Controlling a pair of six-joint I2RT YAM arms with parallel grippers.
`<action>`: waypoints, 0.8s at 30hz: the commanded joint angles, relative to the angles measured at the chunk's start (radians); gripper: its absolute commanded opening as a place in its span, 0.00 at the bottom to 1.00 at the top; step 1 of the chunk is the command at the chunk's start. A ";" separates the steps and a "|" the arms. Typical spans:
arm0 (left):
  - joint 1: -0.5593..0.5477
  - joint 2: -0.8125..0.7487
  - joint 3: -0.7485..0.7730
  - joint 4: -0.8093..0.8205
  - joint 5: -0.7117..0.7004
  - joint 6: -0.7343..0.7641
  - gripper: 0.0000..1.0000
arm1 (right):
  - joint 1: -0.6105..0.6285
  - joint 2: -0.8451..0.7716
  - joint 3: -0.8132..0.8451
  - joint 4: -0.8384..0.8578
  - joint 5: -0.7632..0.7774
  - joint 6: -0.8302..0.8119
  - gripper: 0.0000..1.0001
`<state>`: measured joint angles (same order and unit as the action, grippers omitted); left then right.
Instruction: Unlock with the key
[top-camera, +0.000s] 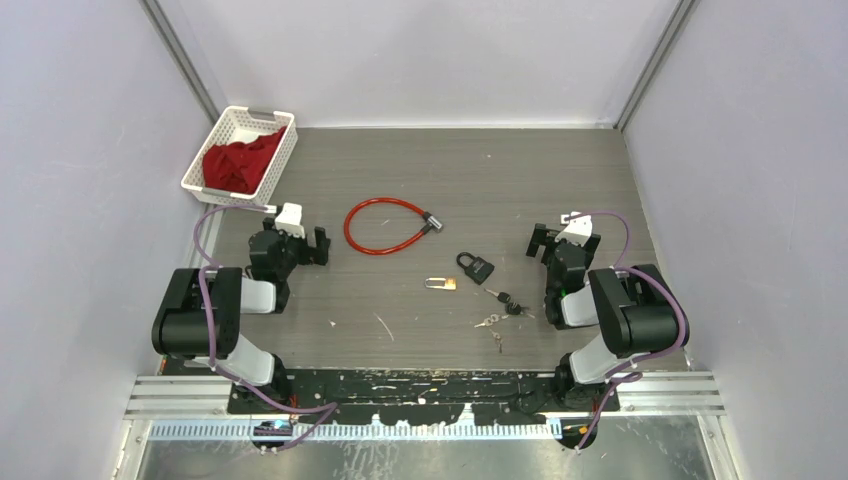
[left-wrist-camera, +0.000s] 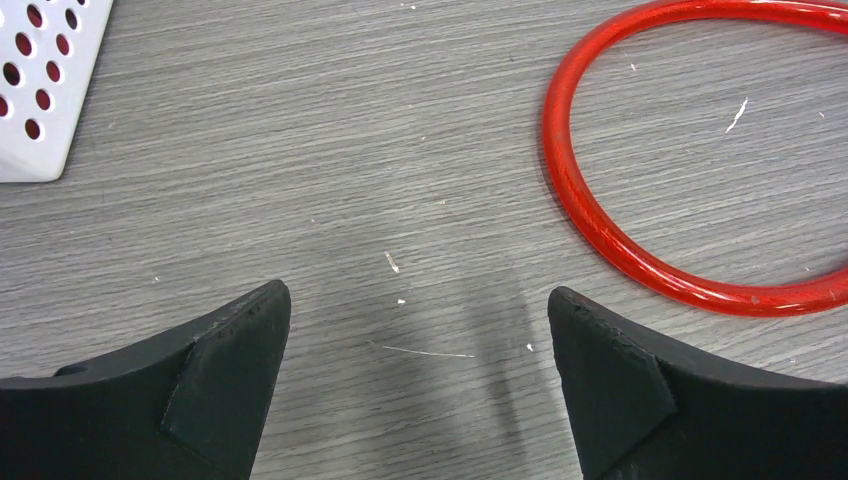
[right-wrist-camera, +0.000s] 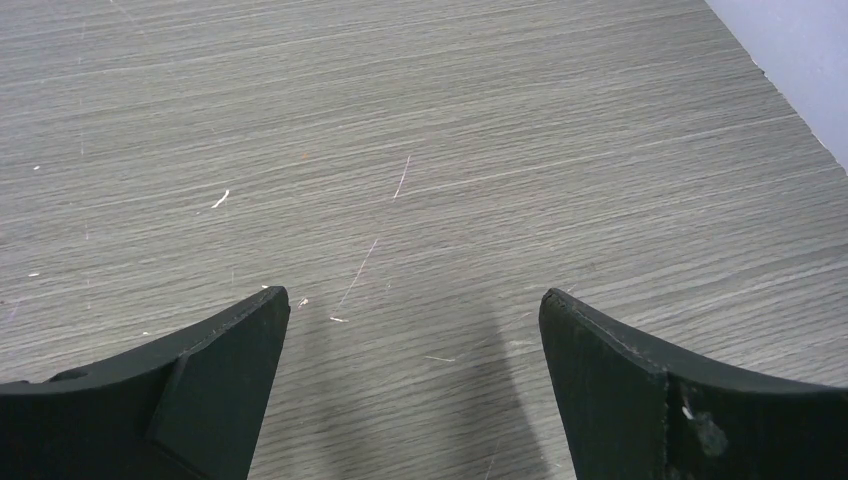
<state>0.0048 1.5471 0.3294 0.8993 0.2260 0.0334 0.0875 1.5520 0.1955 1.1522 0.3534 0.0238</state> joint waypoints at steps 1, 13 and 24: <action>-0.003 -0.008 0.016 0.045 -0.013 0.000 0.99 | -0.002 -0.009 0.017 0.072 0.001 -0.010 1.00; -0.003 -0.007 0.018 0.042 -0.011 0.000 0.99 | -0.002 -0.010 0.018 0.072 0.000 -0.007 1.00; 0.005 -0.166 0.403 -0.774 0.083 0.054 1.00 | 0.021 -0.363 0.327 -0.731 0.003 0.196 1.00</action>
<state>0.0067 1.4712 0.5510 0.5072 0.2340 0.0376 0.1032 1.2682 0.3729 0.7231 0.4072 0.0971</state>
